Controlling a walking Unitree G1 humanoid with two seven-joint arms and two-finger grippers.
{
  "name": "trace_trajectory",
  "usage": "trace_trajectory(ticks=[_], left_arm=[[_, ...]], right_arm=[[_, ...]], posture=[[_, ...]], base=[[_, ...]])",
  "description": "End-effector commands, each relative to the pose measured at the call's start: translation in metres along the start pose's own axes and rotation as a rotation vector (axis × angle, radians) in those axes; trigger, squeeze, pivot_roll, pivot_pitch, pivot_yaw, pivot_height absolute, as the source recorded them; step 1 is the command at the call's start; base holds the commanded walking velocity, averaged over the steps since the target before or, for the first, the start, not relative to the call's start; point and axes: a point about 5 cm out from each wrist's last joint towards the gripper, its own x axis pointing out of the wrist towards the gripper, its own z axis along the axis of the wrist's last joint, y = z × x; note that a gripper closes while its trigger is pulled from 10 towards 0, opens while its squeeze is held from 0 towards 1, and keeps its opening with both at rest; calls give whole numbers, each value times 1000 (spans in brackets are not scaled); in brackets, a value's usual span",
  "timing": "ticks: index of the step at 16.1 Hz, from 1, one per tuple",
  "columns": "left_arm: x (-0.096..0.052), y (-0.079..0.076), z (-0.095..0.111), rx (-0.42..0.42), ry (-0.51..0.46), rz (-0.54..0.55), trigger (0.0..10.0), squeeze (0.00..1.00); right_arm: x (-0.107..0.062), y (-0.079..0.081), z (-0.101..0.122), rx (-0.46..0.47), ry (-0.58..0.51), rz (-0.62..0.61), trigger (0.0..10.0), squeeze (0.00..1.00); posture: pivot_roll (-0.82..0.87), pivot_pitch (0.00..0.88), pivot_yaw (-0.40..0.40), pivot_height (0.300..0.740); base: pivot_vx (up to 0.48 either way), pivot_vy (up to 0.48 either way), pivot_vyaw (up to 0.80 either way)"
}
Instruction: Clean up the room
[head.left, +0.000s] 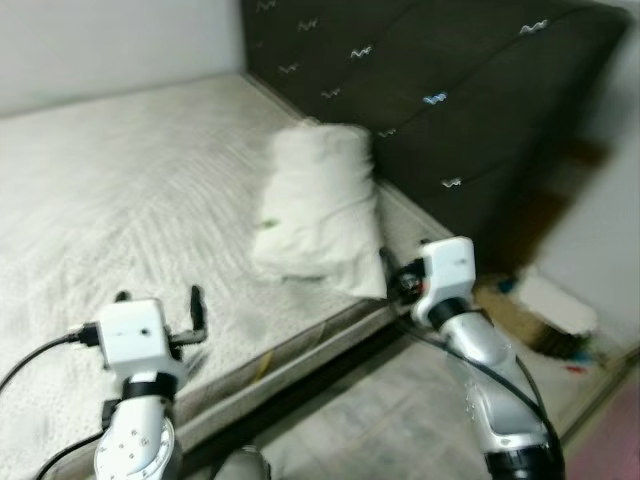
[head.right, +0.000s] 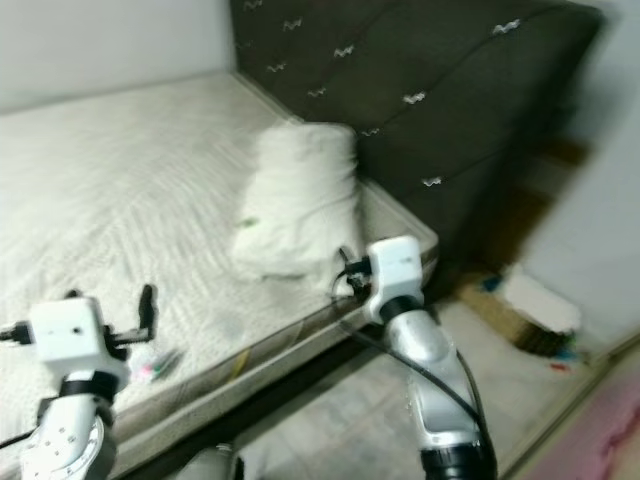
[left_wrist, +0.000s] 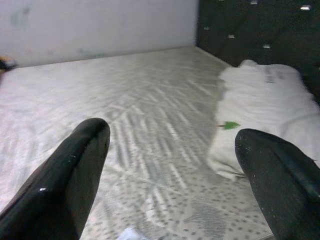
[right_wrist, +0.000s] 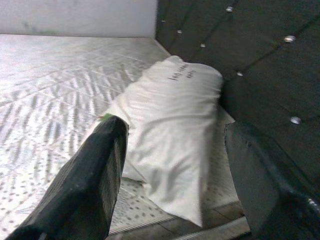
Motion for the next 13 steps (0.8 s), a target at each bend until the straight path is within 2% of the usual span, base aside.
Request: trace_trajectory(ticks=[1, 13], left_arm=[[1, 0, 1, 4, -5, -21, 10000, 0], [3, -6, 4, -29, -20, -84, 10000, 0]], right_arm=[[3, 5, 3, 9, -10, 17, 10000, 0], [4, 5, 5, 23, -15, 11, 10000, 0]], posture=[[148, 0, -96, 740], [139, 5, -90, 740]], base=[[0, 0, 794], [0, 0, 794]])
